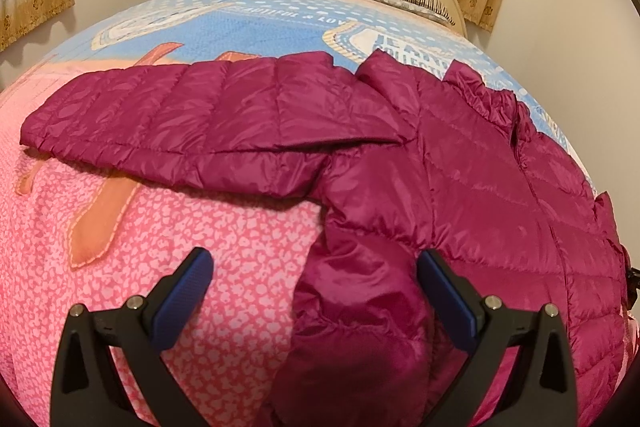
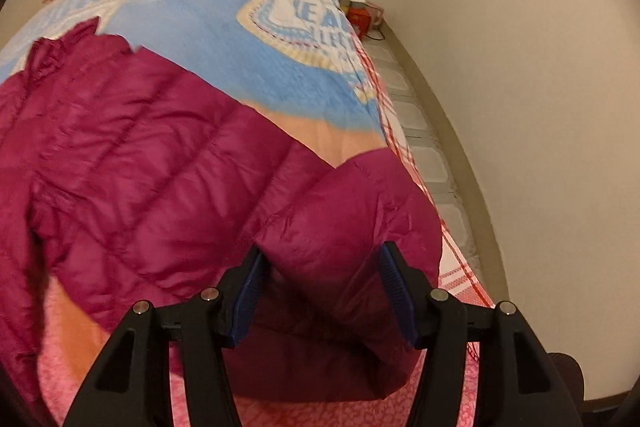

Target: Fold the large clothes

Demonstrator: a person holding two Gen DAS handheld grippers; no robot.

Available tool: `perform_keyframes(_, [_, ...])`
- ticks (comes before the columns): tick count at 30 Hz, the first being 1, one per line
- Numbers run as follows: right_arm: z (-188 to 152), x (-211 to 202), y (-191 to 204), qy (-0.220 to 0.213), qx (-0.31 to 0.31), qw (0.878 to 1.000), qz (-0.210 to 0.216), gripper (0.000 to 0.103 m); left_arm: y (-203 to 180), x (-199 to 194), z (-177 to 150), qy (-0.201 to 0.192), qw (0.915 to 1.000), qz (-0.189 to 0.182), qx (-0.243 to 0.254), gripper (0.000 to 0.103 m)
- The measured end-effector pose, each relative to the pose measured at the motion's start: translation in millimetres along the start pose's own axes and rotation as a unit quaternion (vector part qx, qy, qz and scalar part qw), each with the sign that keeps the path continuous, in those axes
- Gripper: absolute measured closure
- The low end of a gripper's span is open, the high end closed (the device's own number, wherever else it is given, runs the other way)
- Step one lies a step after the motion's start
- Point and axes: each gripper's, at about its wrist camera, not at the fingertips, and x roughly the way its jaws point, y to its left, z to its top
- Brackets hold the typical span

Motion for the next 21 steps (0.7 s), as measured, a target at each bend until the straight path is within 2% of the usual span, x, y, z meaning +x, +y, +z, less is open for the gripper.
perform_keyframes(1, [-1, 2, -3, 0.003, 0.01, 1.0, -0.002, 0.055, 0, 0, 0, 0.0, 1.0, 0.0, 0.0, 0.0])
perform_keyframes(2, [-2, 2, -7, 0.006, 0.025, 1.0, 0.002, 0.08, 0, 0, 0, 0.0, 1.0, 0.0, 0.0, 0.0])
perform_keyframes(3, [-2, 2, -11, 0.009, 0.041, 0.999, 0.009, 0.089, 0, 0, 0, 0.0, 1.0, 0.0, 0.0, 0.0])
perform_keyframes(8, [-3, -39, -36, -0.038, 0.133, 0.99, 0.038, 0.095, -1, 0, 0, -0.002, 1.0, -0.004, -0.003, 0.0])
perform_keyframes(12, [8, -104, -33, -0.111, 0.19, 0.972, 0.085, 0.095, 1, -1, 0, -0.005, 0.9999, -0.01, -0.007, 0.0])
perform_keyframes(17, [36, -177, 26, -0.172, 0.169, 0.96, 0.139, 0.095, 5, -4, -1, -0.009, 0.9996, -0.021, -0.014, 0.0])
perform_keyframes(21, [55, -223, 105, -0.207, 0.125, 0.949, 0.2, 0.095, 9, -8, -1, -0.016, 0.999, -0.034, -0.024, 0.0])
